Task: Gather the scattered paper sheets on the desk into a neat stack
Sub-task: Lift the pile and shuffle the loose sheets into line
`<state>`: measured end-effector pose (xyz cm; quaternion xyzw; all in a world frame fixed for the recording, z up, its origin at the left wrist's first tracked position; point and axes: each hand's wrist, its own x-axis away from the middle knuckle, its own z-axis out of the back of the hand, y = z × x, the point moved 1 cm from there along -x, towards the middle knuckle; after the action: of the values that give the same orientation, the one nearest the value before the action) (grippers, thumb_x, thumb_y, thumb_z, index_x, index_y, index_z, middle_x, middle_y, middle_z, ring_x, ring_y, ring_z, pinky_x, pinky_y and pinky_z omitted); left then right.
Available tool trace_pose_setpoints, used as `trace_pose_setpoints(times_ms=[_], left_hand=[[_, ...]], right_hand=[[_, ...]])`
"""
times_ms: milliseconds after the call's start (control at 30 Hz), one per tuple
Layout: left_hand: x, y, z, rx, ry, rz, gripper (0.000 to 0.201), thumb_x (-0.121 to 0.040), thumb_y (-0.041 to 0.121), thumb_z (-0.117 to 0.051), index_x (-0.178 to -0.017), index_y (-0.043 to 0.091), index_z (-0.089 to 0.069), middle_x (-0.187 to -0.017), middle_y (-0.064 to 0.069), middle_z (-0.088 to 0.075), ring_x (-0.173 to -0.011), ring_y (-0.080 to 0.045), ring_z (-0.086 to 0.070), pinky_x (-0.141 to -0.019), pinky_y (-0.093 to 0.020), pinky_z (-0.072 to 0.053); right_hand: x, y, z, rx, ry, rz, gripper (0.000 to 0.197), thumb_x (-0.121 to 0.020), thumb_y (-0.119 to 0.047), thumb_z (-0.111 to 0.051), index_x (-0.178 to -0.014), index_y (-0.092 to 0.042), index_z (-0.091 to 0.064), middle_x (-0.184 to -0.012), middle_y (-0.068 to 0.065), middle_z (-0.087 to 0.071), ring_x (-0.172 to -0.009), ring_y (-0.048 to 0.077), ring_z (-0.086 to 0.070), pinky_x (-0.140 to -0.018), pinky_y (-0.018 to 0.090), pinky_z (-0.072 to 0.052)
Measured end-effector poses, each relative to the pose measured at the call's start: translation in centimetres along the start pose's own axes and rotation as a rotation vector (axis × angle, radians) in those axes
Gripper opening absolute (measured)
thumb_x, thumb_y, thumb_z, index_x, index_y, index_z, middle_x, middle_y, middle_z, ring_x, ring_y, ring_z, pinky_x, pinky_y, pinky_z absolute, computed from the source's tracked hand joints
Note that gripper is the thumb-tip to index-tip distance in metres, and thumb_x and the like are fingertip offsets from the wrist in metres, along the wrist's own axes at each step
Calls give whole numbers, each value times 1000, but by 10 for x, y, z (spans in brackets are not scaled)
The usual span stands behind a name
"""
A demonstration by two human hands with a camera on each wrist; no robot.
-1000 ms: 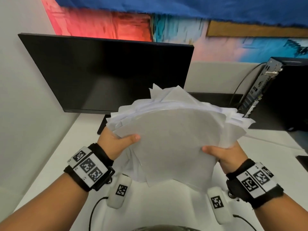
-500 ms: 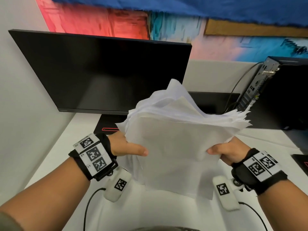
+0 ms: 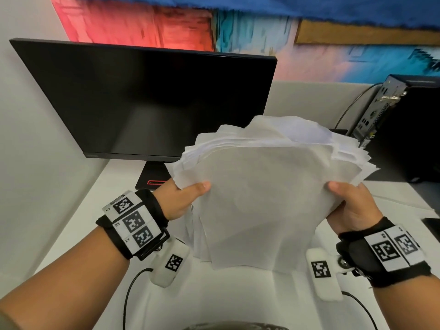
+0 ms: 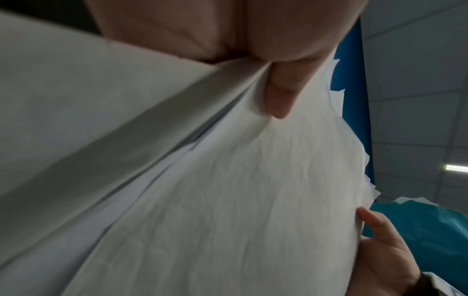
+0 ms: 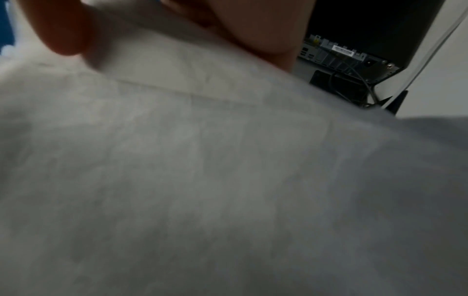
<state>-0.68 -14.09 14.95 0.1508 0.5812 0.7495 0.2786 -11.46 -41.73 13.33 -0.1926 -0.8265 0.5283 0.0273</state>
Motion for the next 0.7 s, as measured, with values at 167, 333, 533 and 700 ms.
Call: trace_pose_setpoints(times_ms=[167, 333, 533, 700], left_hand=[[11, -3, 17, -17, -15, 1, 41, -62, 48, -55, -101, 35, -57, -92, 35, -68, -93, 14, -62, -82, -2, -47], [19, -6, 22, -17, -9, 7, 42, -60, 48, -55, -99, 33, -58, -90, 36, -68, -90, 16, -62, -77, 0, -45], [20, -14, 26, -39, -9, 13, 43, -60, 51, -56, -100, 35, -59, -93, 32, -69, -95, 9, -63, -86, -6, -48], [20, -12, 23, -58, -24, 4, 43, -60, 52, -55, -101, 37, -58, -93, 24, -71, -103, 0, -63, -93, -16, -48]], right_hand=[[-2, -4, -4, 21, 42, -17, 37, -75, 2, -44, -81, -19, -74, -71, -4, -74, -66, 13, -71, -60, 25, -56], [-4, -20, -15, 258, 63, 184, 25, -54, -44, -81, -75, -35, -70, -74, -11, -71, -71, 6, -67, -60, 21, -56], [-13, -27, -14, 197, -91, 195, 42, -59, -15, -81, -94, -31, -66, -96, -6, -70, -88, 12, -67, -71, 28, -57], [-9, 2, 7, 343, -193, -68, 57, -49, 5, -75, -100, -20, -71, -94, 3, -76, -88, 18, -71, -73, 32, -57]])
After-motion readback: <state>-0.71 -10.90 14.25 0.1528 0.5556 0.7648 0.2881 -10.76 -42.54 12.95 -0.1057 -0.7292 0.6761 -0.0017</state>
